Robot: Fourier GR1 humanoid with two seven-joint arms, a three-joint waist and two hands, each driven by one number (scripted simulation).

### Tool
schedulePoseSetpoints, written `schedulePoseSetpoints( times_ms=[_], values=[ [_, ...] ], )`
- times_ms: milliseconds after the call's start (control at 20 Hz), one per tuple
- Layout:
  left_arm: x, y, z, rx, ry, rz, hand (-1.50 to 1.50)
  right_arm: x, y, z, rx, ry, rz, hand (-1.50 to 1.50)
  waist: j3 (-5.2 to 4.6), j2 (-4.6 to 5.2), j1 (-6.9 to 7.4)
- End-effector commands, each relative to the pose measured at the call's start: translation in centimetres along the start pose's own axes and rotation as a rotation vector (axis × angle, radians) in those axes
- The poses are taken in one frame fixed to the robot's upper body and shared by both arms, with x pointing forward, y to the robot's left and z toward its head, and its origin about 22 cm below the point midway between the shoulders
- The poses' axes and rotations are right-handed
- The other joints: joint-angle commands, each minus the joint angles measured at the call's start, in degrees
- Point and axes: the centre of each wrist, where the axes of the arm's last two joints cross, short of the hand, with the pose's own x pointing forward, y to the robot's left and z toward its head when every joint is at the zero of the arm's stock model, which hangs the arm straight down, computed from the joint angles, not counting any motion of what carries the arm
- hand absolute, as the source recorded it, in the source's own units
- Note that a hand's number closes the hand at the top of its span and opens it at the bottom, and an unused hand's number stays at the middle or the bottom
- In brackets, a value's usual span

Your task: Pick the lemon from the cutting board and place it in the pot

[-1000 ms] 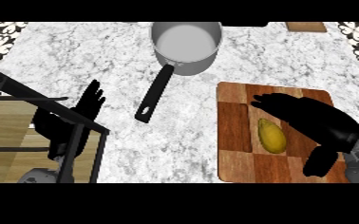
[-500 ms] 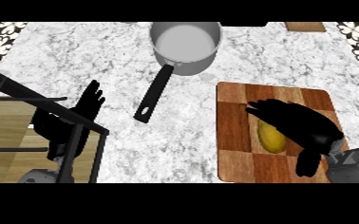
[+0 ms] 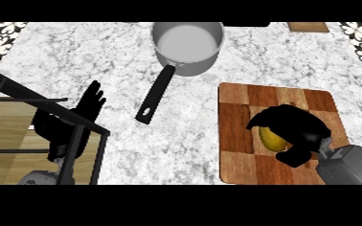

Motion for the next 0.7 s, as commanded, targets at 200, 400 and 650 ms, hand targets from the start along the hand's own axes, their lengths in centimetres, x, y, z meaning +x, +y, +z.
schedulePoseSetpoints(
  times_ms=[200, 400, 650],
  values=[
    [3.8, -2.7, -0.1, -0.049, -0.162, -0.012, 0.00, -0.1, -0.8, -1.6, -0.069, -0.091, 0.005, 1.50, 1.15, -0.65, -0.08],
    [2.9, 0.2, -0.1, -0.006, -0.147, -0.017, 0.00, 1.7, 1.1, -2.5, -0.134, 0.215, -0.187, 1.50, 0.93, -1.52, -2.10],
    [1.0, 1.2, 0.6, 0.056, -0.096, 0.008, 0.00, 0.4, 4.3, -3.2, -0.221, 0.681, -0.472, 1.50, 0.69, -2.59, -6.91]
  ],
)
